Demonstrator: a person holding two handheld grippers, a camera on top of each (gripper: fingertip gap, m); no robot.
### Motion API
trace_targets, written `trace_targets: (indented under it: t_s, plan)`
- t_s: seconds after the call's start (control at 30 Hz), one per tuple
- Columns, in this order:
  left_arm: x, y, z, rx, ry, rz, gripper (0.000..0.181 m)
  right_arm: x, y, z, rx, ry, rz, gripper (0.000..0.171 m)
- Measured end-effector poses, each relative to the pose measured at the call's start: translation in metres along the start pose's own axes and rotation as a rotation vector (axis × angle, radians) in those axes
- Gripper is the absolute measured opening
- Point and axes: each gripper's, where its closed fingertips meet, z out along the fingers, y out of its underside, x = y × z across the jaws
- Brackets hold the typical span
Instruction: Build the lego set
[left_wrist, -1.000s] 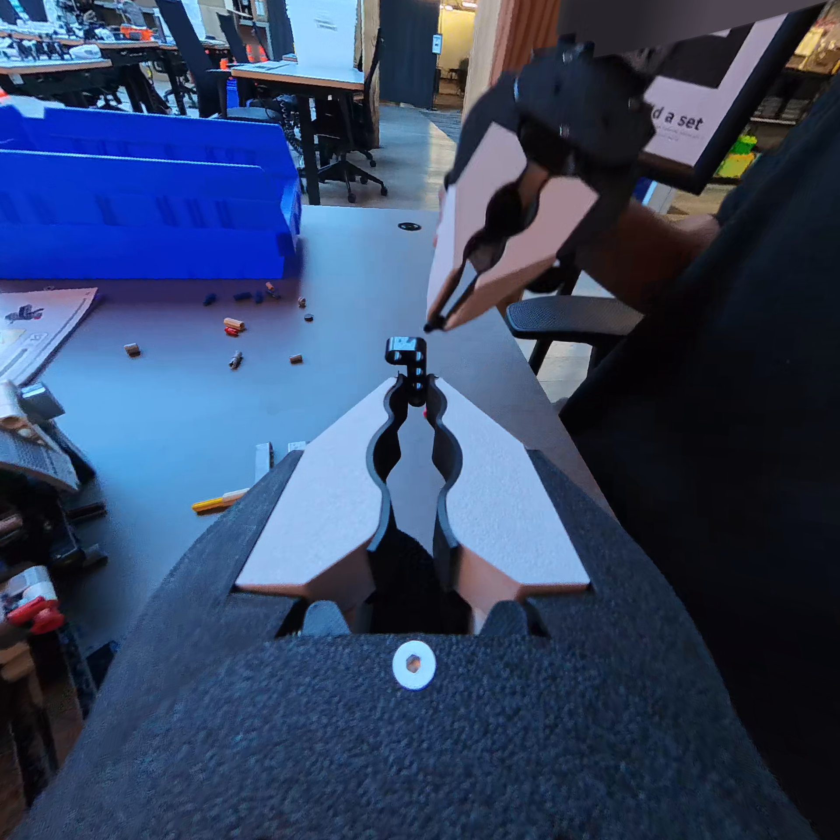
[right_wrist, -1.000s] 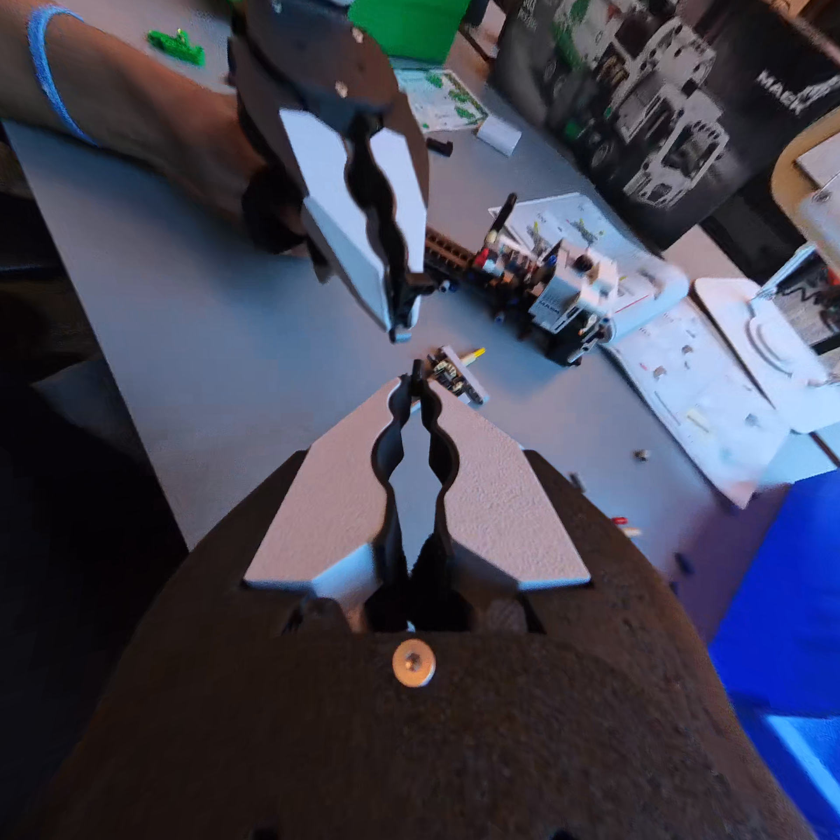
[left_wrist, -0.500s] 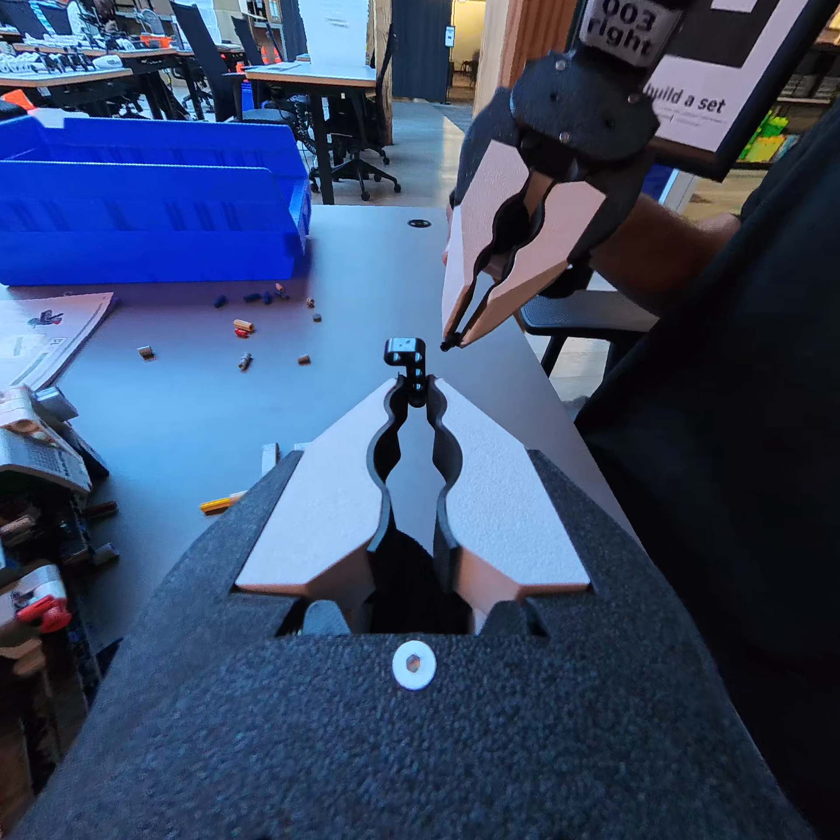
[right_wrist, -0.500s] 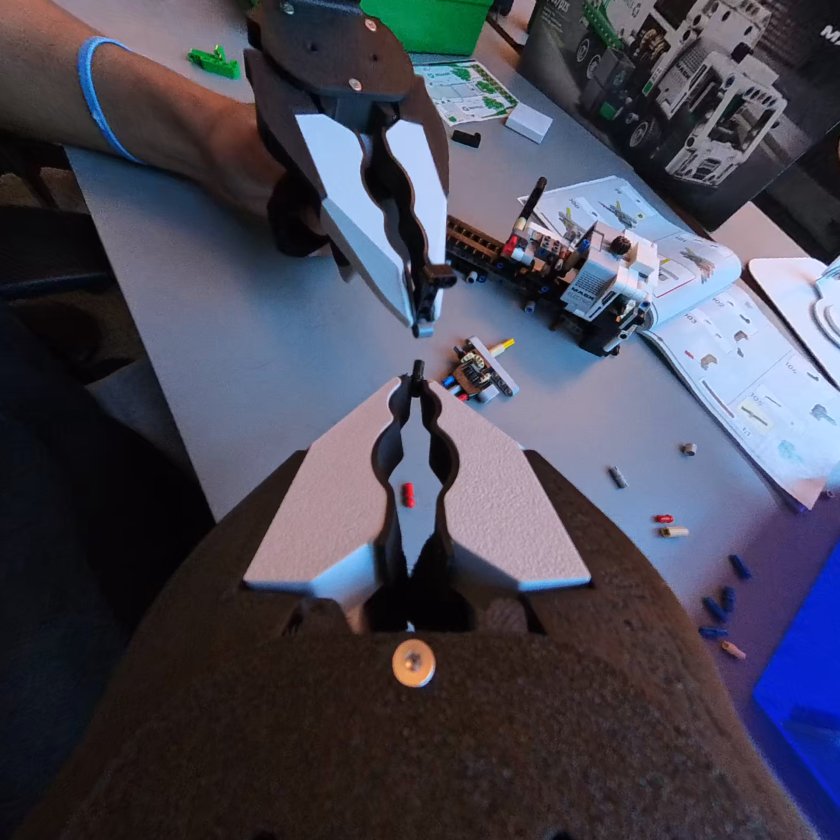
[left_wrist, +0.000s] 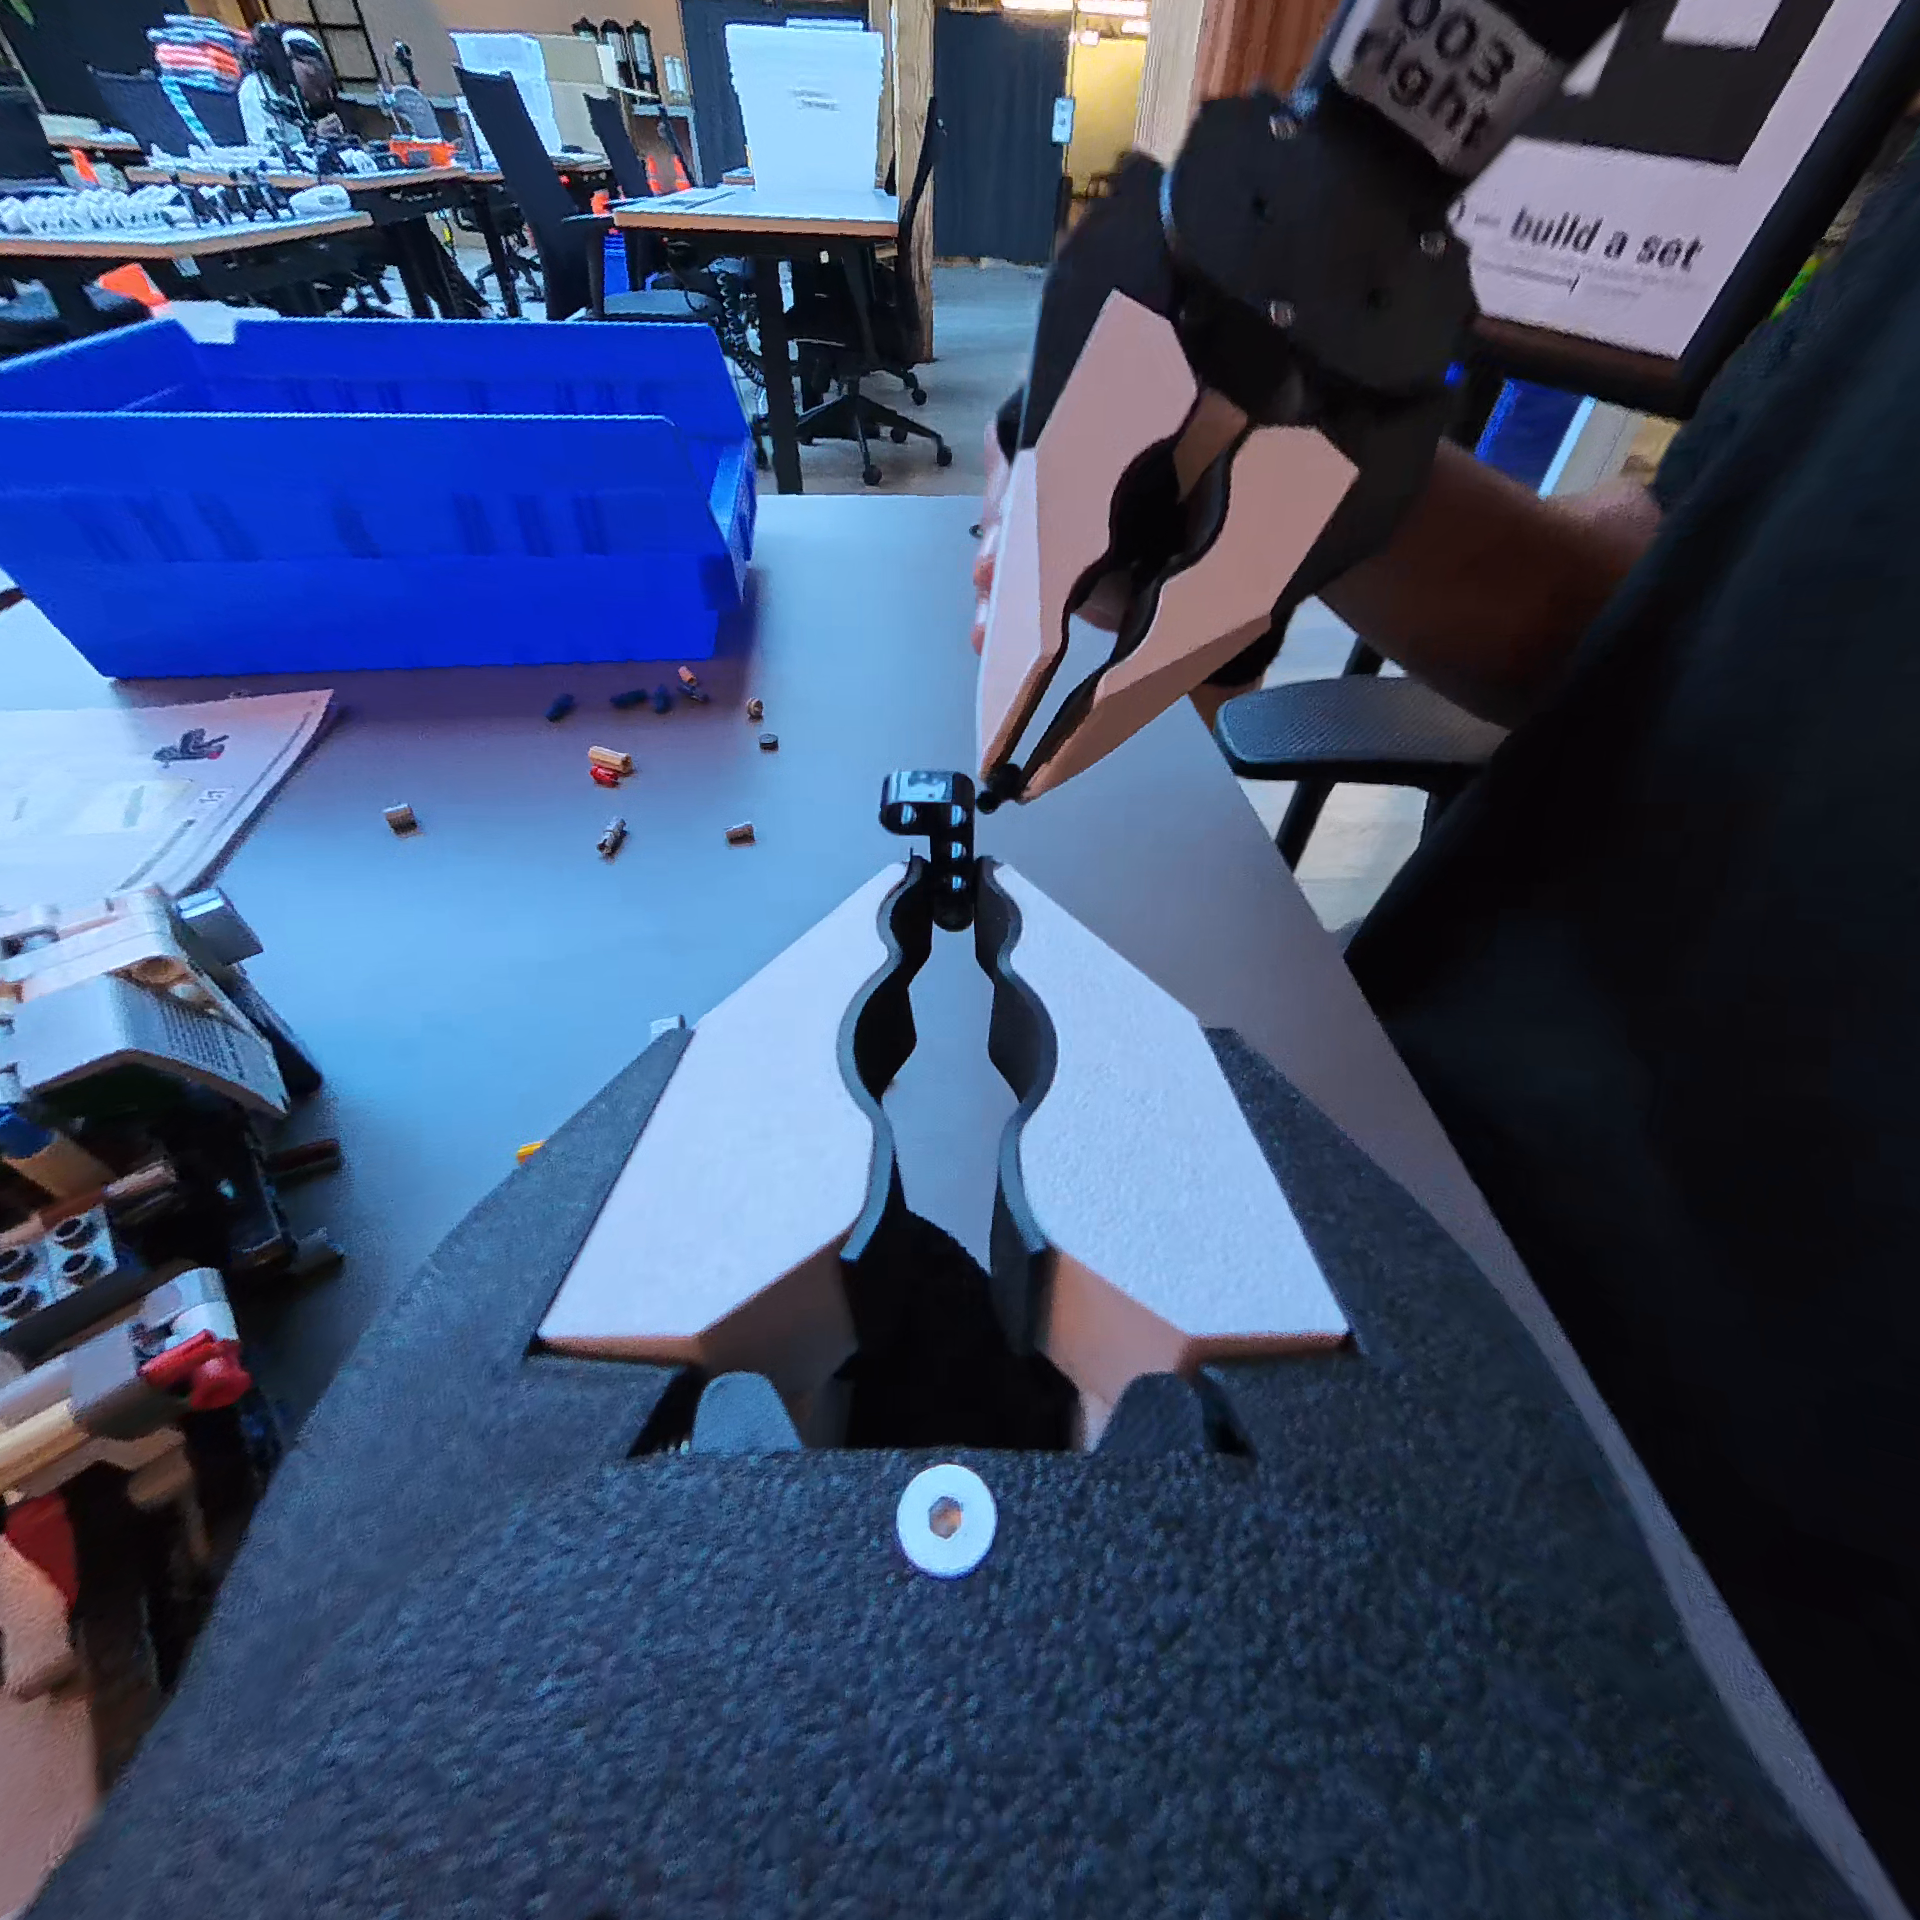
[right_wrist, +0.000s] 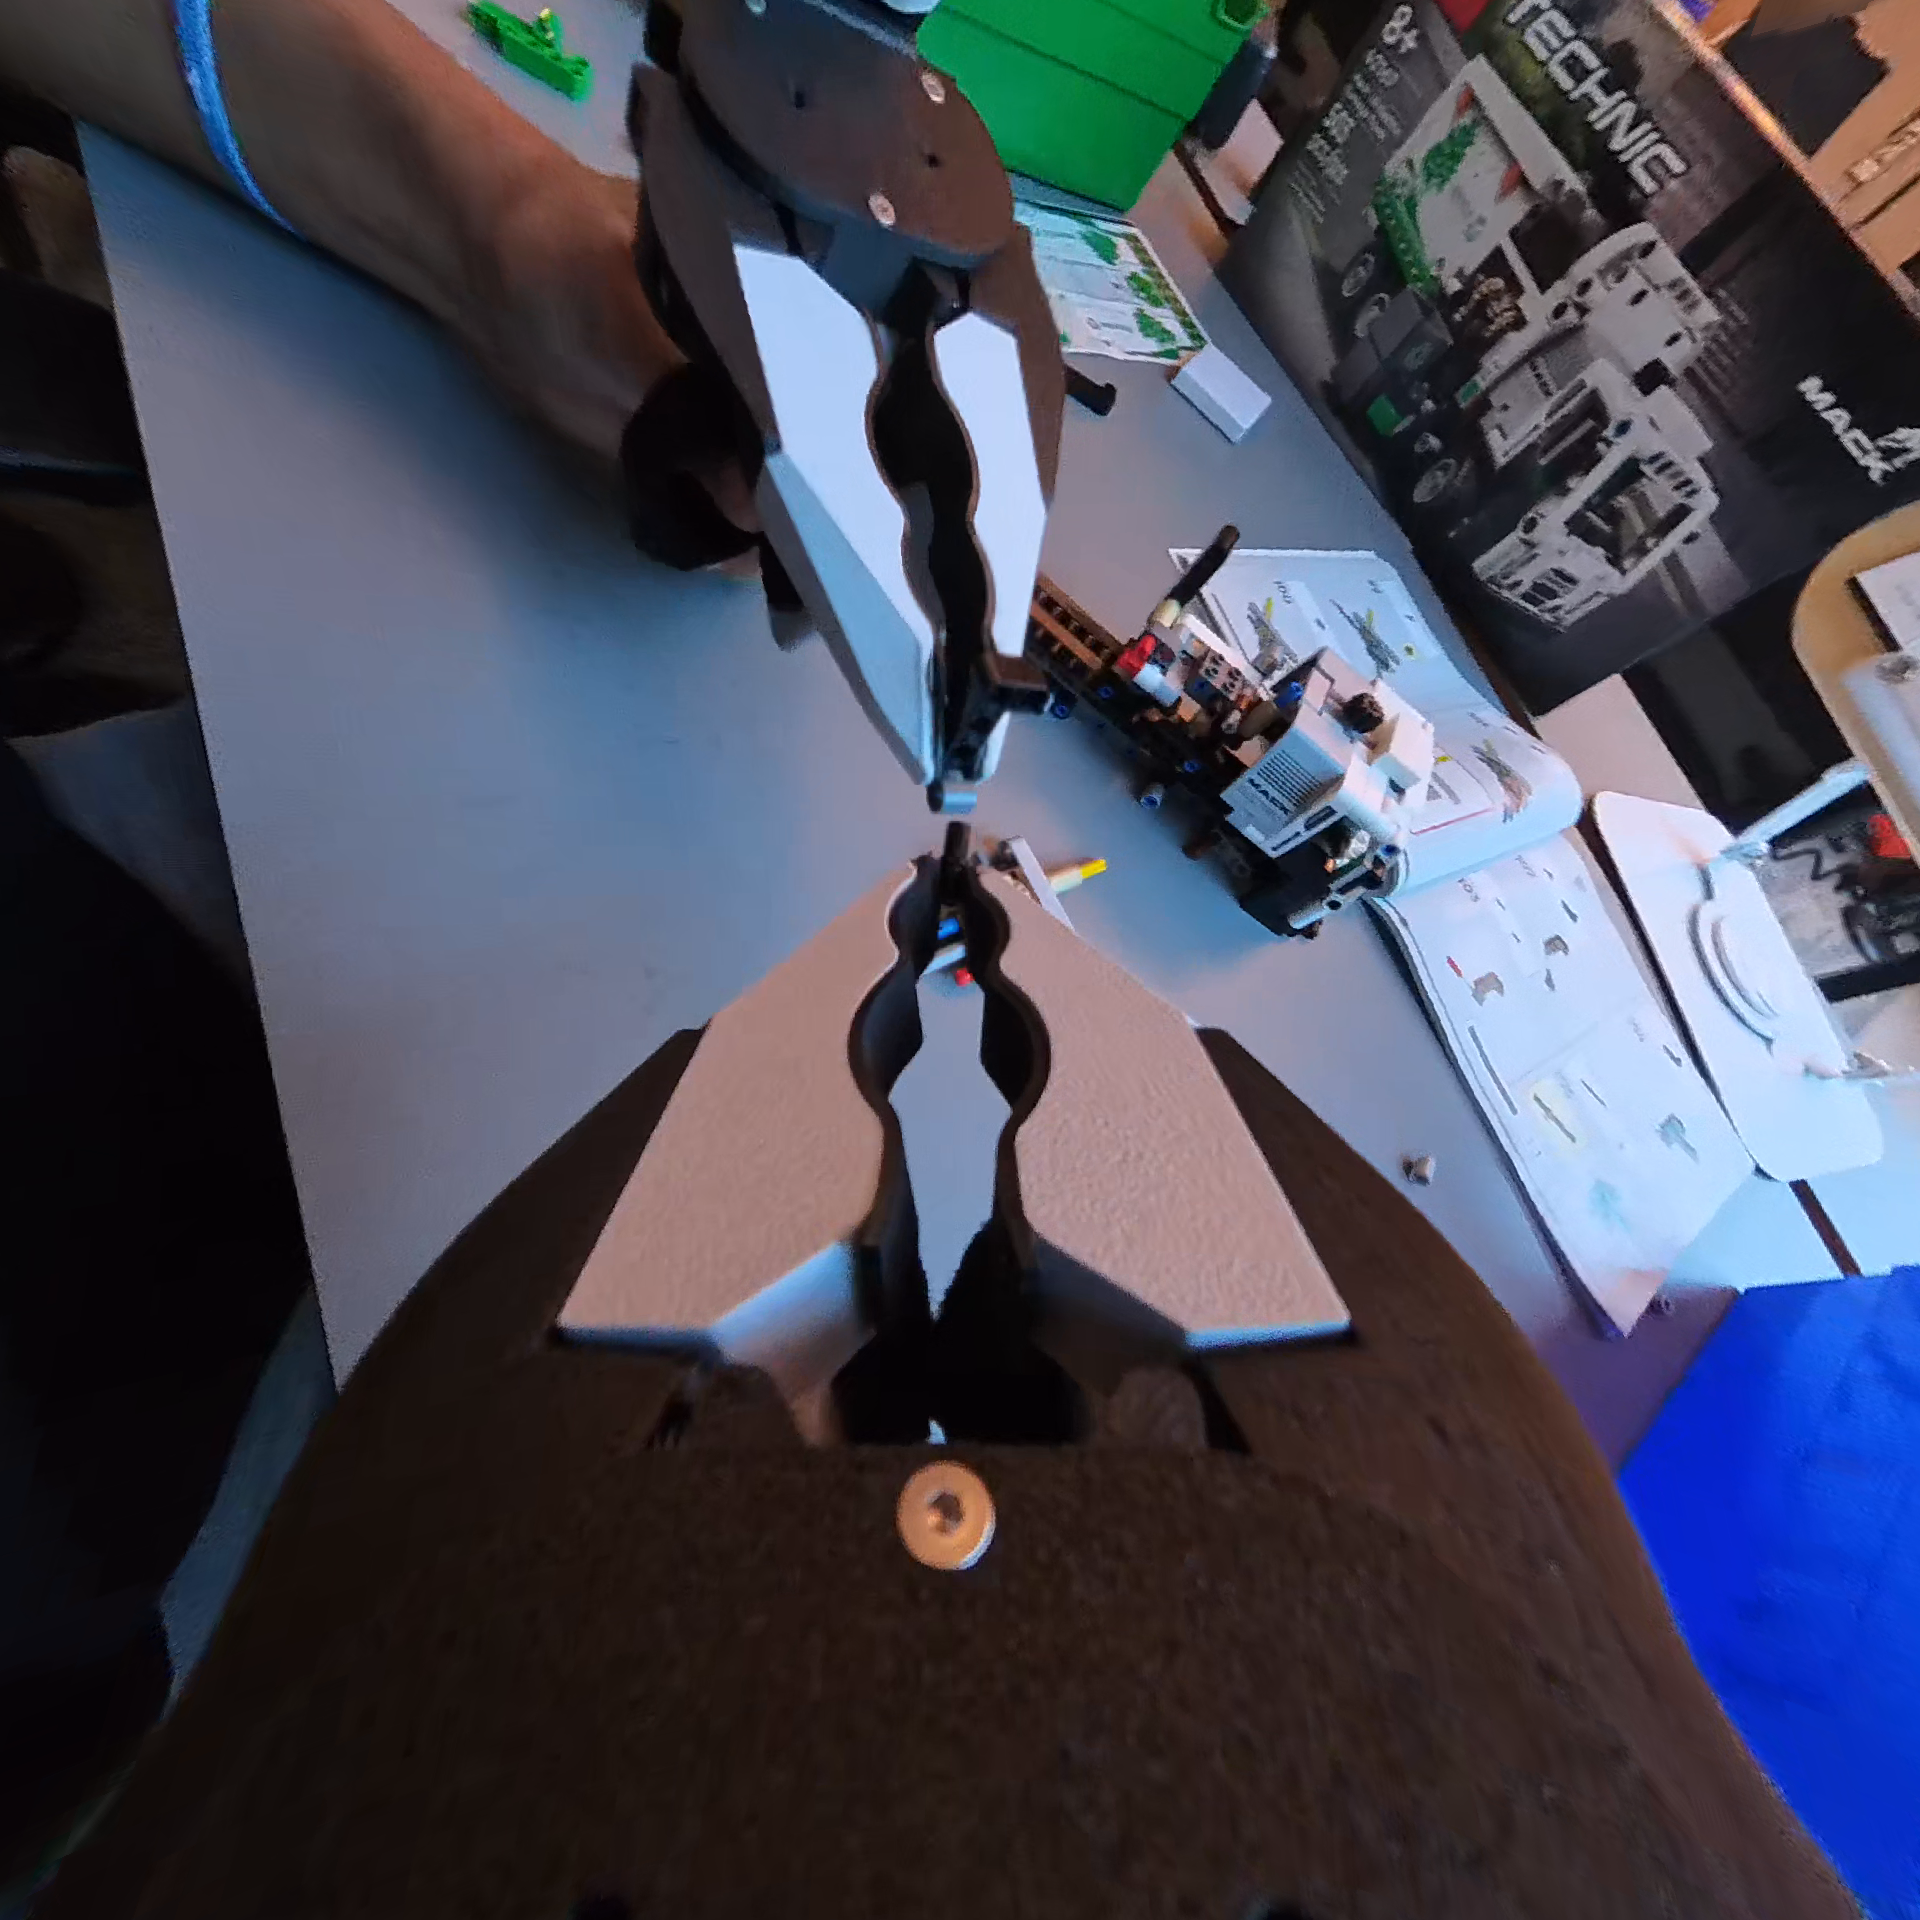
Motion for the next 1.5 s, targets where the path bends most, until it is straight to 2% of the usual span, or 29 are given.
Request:
trace_targets:
  t_s: [0.23, 0.73, 1.13, 1.5]
  plan:
    - [0.006, 0.007, 0.005, -0.046, -0.013, 0.116, 0.005, -0.006, 0.001, 0.011, -0.055, -0.039, -0.111, 0.003]
    - [0.021, 0.010, 0.007, -0.063, 0.079, 0.120, 0.005, -0.018, -0.002, 0.007, -0.036, -0.086, -0.261, 0.003]
    - [0.030, 0.030, 0.013, -0.203, 0.119, 0.111, 0.005, -0.031, 0.015, 0.012, -0.256, -0.064, -0.480, 0.003]
    - [0.021, 0.052, 0.018, -0.347, 0.057, 0.070, 0.005, -0.034, 0.034, 0.024, -0.374, -0.028, -0.443, 0.003]
